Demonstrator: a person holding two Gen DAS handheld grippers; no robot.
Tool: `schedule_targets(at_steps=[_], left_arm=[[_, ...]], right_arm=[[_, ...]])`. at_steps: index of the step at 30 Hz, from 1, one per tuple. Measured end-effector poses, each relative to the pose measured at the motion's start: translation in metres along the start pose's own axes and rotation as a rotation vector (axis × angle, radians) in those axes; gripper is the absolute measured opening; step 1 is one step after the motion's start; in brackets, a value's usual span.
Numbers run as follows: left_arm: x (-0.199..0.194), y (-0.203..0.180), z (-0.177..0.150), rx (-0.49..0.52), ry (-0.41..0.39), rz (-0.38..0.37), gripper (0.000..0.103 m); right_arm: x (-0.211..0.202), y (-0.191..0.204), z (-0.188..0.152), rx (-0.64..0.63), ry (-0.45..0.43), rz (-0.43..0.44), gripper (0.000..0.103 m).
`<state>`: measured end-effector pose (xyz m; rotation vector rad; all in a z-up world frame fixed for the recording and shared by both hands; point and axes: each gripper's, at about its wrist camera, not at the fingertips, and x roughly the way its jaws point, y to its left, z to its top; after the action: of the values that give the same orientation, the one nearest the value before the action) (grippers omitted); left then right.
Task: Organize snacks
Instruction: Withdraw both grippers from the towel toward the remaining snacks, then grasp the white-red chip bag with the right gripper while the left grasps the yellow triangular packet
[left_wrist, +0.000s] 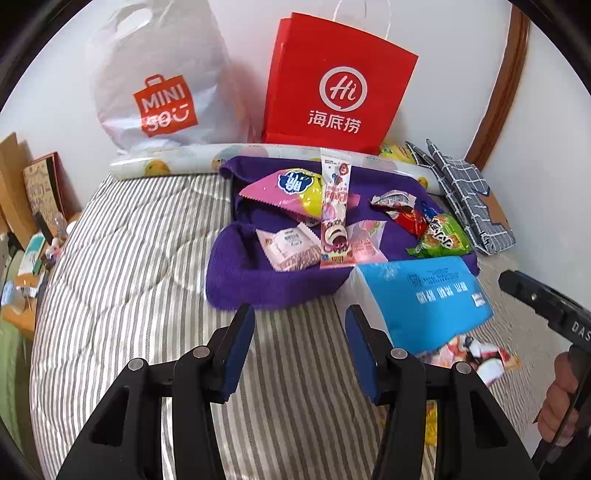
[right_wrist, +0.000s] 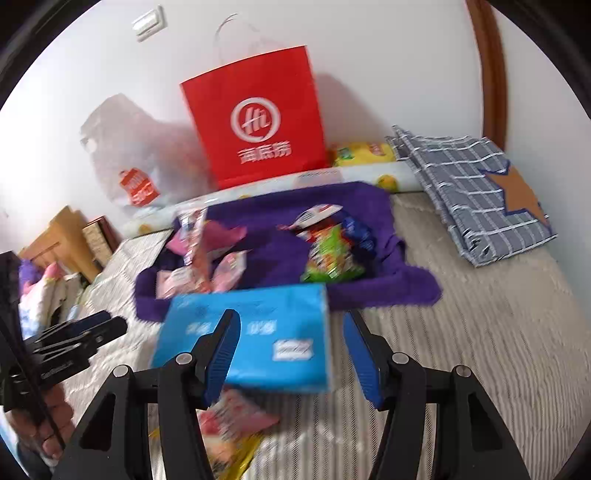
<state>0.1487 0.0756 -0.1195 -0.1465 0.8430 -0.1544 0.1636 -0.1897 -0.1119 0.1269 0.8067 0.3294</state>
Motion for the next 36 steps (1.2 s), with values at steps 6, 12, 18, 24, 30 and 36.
schedule_targets(at_steps=[6, 12, 18, 24, 30, 36], left_arm=[[-0.009, 0.002, -0.007, -0.023, 0.003, -0.018, 0.051], [-0.015, 0.000, -0.012, -0.015, 0.001, -0.014, 0.051], [-0.015, -0.001, -0.018, -0.019, 0.014, -0.016, 0.051], [-0.010, -0.005, -0.022, -0.019, 0.030, -0.030, 0.051], [-0.008, -0.010, -0.023, -0.012, 0.041, -0.033, 0.051], [-0.009, -0.012, -0.026, -0.001, 0.045, -0.032, 0.051]], right_arm=[[0.006, 0.035, -0.006, -0.092, 0.046, 0.018, 0.057], [0.024, 0.054, -0.019, -0.166, 0.126, -0.012, 0.057], [0.024, 0.051, -0.038, -0.202, 0.170, -0.028, 0.057], [0.023, 0.042, -0.056, -0.195, 0.212, -0.020, 0.057], [0.034, 0.037, -0.058, -0.142, 0.208, 0.007, 0.057], [0.037, 0.033, -0.059, -0.081, 0.143, 0.019, 0.044]])
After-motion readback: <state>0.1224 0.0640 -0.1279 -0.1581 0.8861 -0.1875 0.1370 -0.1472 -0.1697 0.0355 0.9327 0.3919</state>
